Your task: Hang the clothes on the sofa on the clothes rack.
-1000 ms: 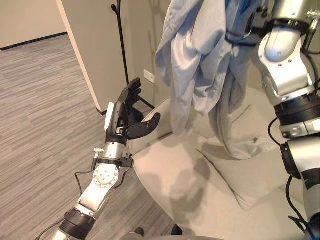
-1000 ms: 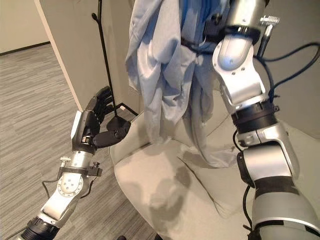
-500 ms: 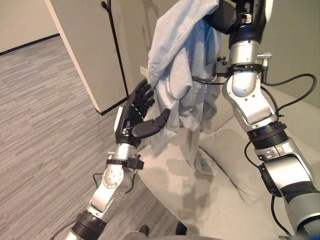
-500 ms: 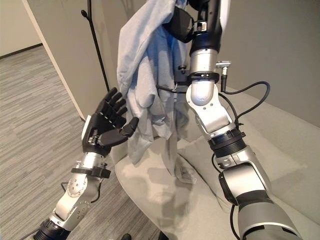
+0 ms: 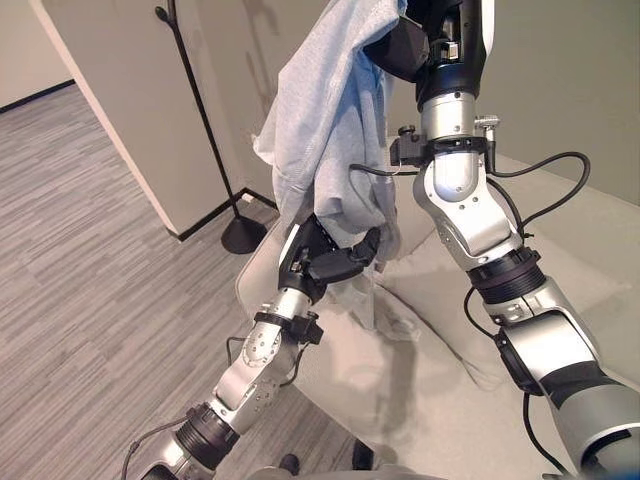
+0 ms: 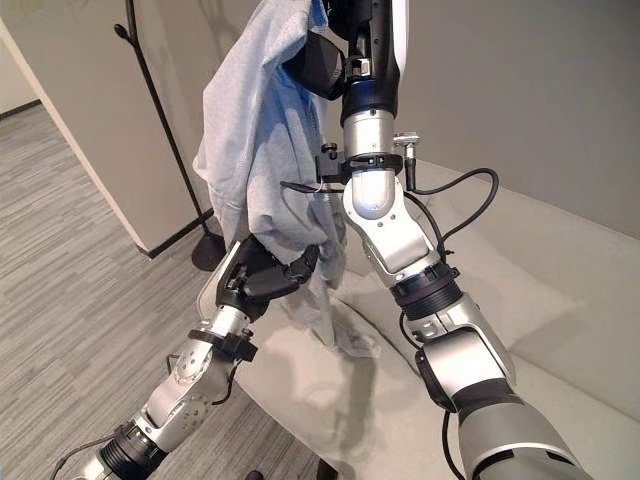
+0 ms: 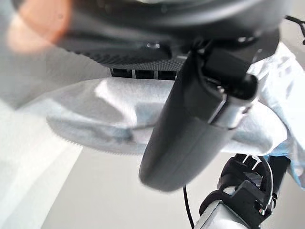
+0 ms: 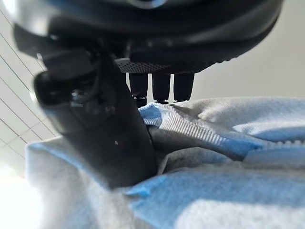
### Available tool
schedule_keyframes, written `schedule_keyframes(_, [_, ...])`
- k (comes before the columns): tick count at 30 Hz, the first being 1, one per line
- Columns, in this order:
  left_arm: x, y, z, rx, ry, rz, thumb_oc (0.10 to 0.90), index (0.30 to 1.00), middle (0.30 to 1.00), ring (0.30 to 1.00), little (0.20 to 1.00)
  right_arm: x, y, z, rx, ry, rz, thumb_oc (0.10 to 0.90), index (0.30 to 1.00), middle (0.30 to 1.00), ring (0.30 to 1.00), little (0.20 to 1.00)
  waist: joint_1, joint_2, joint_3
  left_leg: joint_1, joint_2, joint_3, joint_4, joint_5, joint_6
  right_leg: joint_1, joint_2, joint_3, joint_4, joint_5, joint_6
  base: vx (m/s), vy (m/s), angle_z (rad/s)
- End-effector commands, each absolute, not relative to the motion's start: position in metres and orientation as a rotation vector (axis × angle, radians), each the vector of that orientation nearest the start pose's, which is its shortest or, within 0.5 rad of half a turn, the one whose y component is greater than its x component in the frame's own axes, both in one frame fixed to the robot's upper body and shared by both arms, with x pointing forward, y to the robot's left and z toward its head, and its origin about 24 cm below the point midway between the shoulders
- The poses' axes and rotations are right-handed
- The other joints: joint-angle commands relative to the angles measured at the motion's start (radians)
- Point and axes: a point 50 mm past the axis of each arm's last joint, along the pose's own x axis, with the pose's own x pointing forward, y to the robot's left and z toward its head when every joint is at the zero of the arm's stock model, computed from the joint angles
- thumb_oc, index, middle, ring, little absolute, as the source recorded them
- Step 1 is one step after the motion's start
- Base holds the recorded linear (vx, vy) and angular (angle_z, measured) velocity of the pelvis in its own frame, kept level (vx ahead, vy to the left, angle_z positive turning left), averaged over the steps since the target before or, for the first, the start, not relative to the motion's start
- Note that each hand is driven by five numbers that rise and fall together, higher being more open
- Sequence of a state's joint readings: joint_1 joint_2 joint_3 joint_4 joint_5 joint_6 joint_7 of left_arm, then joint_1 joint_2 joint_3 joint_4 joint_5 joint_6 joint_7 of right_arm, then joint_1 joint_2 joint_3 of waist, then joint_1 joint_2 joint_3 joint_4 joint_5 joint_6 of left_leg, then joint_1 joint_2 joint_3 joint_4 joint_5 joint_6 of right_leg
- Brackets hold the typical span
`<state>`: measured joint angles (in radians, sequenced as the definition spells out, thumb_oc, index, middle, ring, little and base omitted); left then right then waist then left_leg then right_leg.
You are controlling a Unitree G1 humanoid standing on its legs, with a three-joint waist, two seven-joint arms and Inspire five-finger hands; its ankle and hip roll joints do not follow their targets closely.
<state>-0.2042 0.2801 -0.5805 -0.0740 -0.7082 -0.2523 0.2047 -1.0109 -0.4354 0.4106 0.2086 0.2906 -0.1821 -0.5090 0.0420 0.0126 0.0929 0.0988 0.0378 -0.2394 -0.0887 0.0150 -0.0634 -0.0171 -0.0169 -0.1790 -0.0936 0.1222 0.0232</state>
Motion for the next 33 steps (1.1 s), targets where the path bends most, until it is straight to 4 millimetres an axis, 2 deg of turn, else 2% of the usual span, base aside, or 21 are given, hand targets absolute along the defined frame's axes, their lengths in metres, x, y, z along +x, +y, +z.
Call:
schedule_keyframes(1, [0.262,0.08,0.124,-0.465,-0.346,-0.374,0.4,0.3,0.3,0.3,0.3,0.3,-0.096,0.365,0.022,-1.196,0.044,0.4,0.3,0.3,0.3,0.3,0.016,-0.063,-0.105,0.014,-0.008,0.045,0.001,-0.046,0.021,0.098,-0.047,0.052,0.006,-0.066,0.061,0.0,0.0,0.0])
schedule_keyframes(6, [0.261,0.112,0.124,-0.367,-0.396,-0.23,0.4,0.3,0.3,0.3,0.3,0.296,-0.116,0.363,-0.028,-1.224,0.005,0.4,0.3,0.3,0.3,0.3,0.023,-0.065,-0.102,0.014,-0.008,0.046,0.001,-0.047,0.021,0.098,-0.047,0.053,0.006,-0.067,0.062,0.0,0.0,0.0])
schedule_keyframes(7, [0.261,0.112,0.123,-0.367,-0.396,-0.23,0.4,0.3,0.3,0.3,0.3,0.296,-0.116,0.363,-0.028,-1.223,0.005,0.4,0.3,0.3,0.3,0.3,0.023,-0.065,-0.103,0.015,-0.008,0.046,0.001,-0.047,0.021,0.098,-0.047,0.053,0.006,-0.067,0.062,0.0,0.0,0.0])
schedule_keyframes(9, [0.261,0.137,0.129,-0.289,-0.454,-0.105,0.4,0.3,0.3,0.3,0.3,0.292,-0.129,0.359,-0.052,-1.229,-0.007,0.4,0.3,0.3,0.3,0.3,0.028,-0.064,-0.102,0.016,-0.009,0.046,0.001,-0.049,0.022,0.098,-0.048,0.051,0.006,-0.067,0.062,0.0,0.0,0.0])
schedule_keyframes(10, [0.26,0.137,0.129,-0.288,-0.454,-0.104,0.4,0.3,0.3,0.3,0.3,0.292,-0.129,0.358,-0.052,-1.229,-0.007,0.4,0.3,0.3,0.3,0.3,0.028,-0.064,-0.103,0.016,-0.009,0.046,0.001,-0.049,0.022,0.098,-0.048,0.051,0.006,-0.067,0.062,0.0,0.0,0.0])
schedule_keyframes(11, [0.26,0.157,0.138,-0.23,-0.515,0.002,0.4,0.3,0.3,0.3,0.3,0.289,-0.136,0.352,-0.066,-1.225,-0.013,0.4,0.3,0.3,0.3,0.3,0.031,-0.062,-0.102,0.018,-0.009,0.046,0.001,-0.051,0.022,0.098,-0.049,0.05,0.006,-0.067,0.063,0.0,0.0,0.0])
schedule_keyframes(12, [0.258,0.167,0.144,-0.205,-0.553,0.054,0.4,0.3,0.3,0.3,0.3,0.287,-0.141,0.35,-0.074,-1.227,-0.015,0.4,0.3,0.3,0.3,0.3,0.032,-0.061,-0.103,0.019,-0.009,0.047,0.001,-0.052,0.022,0.099,-0.05,0.05,0.006,-0.068,0.063,0.0,0.0,0.0])
schedule_keyframes(13, [0.257,0.167,0.144,-0.204,-0.552,0.055,0.4,0.3,0.3,0.3,0.3,0.287,-0.141,0.349,-0.073,-1.226,-0.014,0.4,0.3,0.3,0.3,0.3,0.031,-0.061,-0.104,0.019,-0.009,0.046,0.001,-0.052,0.022,0.099,-0.049,0.05,0.006,-0.068,0.063,0.0,0.0,0.0])
schedule_keyframes(14, [0.255,0.188,0.157,-0.134,-0.63,0.167,0.4,0.3,0.3,0.3,0.3,0.284,-0.146,0.342,-0.086,-1.218,-0.002,0.4,0.3,0.3,0.3,0.3,0.034,-0.058,-0.105,0.02,-0.008,0.048,0.001,-0.054,0.021,0.1,-0.051,0.049,0.006,-0.069,0.064,0.0,0.0,0.0])
schedule_keyframes(15, [0.254,0.188,0.157,-0.133,-0.63,0.168,0.4,0.3,0.3,0.3,0.3,0.284,-0.146,0.341,-0.086,-1.217,-0.001,0.4,0.3,0.3,0.3,0.3,0.034,-0.059,-0.105,0.02,-0.008,0.048,0.001,-0.054,0.021,0.1,-0.05,0.049,0.006,-0.069,0.063,0.0,0.0,0.0])
schedule_keyframes(17, [0.249,0.216,0.187,-0.021,-0.78,0.331,0.4,0.3,0.3,0.3,0.3,0.279,-0.151,0.327,-0.122,-1.19,0.054,0.4,0.3,0.3,0.3,0.3,0.037,-0.053,-0.108,0.02,-0.009,0.05,0.001,-0.057,0.019,0.1,-0.053,0.048,0.006,-0.069,0.065,0.0,0.0,0.0])
schedule_keyframes(18, [0.249,0.216,0.187,-0.02,-0.78,0.331,0.4,0.3,0.3,0.3,0.3,0.279,-0.151,0.327,-0.122,-1.189,0.055,0.4,0.3,0.3,0.3,0.3,0.038,-0.054,-0.108,0.021,-0.009,0.05,0.001,-0.057,0.019,0.1,-0.052,0.048,0.006,-0.069,0.065,0.02,-0.009,-0.03])
schedule_keyframes(19, [0.247,0.221,0.199,0.012,-0.836,0.358,0.4,0.3,0.3,0.3,0.3,0.278,-0.149,0.321,-0.132,-1.173,0.091,0.4,0.3,0.3,0.3,0.3,0.039,-0.05,-0.109,0.022,-0.009,0.051,0.001,-0.058,0.019,0.1,-0.053,0.048,0.006,-0.069,0.065,0.0,0.0,0.0])
schedule_keyframes(20, [0.247,0.221,0.199,0.013,-0.836,0.358,0.4,0.3,0.3,0.3,0.3,0.277,-0.15,0.321,-0.131,-1.173,0.092,0.4,0.3,0.3,0.3,0.3,0.039,-0.051,-0.109,0.022,-0.009,0.051,0.001,-0.058,0.019,0.1,-0.053,0.048,0.006,-0.069,0.065,0.0,0.0,0.0])
schedule_keyframes(21, [0.244,0.228,0.213,0.047,-0.903,0.4,0.4,0.3,0.3,0.3,0.3,0.274,-0.147,0.31,-0.143,-1.144,0.149,0.4,0.3,0.3,0.3,0.3,0.038,-0.046,-0.11,0.024,-0.009,0.051,0.001,-0.059,0.019,0.101,-0.054,0.047,0.006,-0.069,0.066,0.0,0.0,0.0])
schedule_keyframes(22, [0.244,0.228,0.213,0.048,-0.903,0.4,0.4,0.3,0.3,0.3,0.3,0.274,-0.147,0.31,-0.143,-1.144,0.149,0.4,0.3,0.3,0.3,0.3,0.038,-0.047,-0.11,0.025,-0.009,0.051,0.001,-0.06,0.019,0.101,-0.054,0.046,0.006,-0.069,0.066,0.0,0.0,0.0])
schedule_keyframes(23, [0.244,0.232,0.228,0.094,-0.974,0.426,0.4,0.3,0.3,0.3,0.3,0.273,-0.144,0.298,-0.164,-1.105,0.2,0.4,0.3,0.3,0.3,0.3,0.039,-0.042,-0.111,0.027,-0.009,0.053,0.001,-0.062,0.018,0.103,-0.056,0.045,0.006,-0.071,0.068,0.0,0.0,0.0])
schedule_keyframes(26, [0.244,0.233,0.249,0.19,-1.065,0.456,0.4,0.3,0.3,0.3,0.3,0.274,-0.138,0.276,-0.14,-1.031,0.259,0.4,0.3,0.3,0.3,0.3,0.037,-0.032,-0.113,0.03,-0.009,0.056,0.001,-0.065,0.019,0.106,-0.059,0.044,0.006,-0.072,0.071,0.0,0.0,0.0])
schedule_keyframes(31, [0.246,0.233,0.266,0.316,-1.149,0.496,0.4,0.3,0.3,0.3,0.3,0.269,-0.13,0.257,-0.113,-0.978,0.324,0.4,0.3,0.3,0.3,0.3,0.03,-0.024,-0.115,0.034,-0.01,0.059,0.001,-0.067,0.02,0.107,-0.064,0.048,0.006,-0.074,0.073,0.0,0.0,0.0])
schedule_keyframes(33, [0.245,0.231,0.278,0.413,-1.211,0.512,0.4,0.3,0.3,0.3,0.3,0.267,-0.124,0.242,-0.079,-0.926,0.374,0.4,0.3,0.3,0.3,0.3,0.024,-0.017,-0.116,0.034,-0.011,0.063,0.001,-0.069,0.02,0.108,-0.067,0.049,0.006,-0.074,0.076,0.0,0.0,0.0])
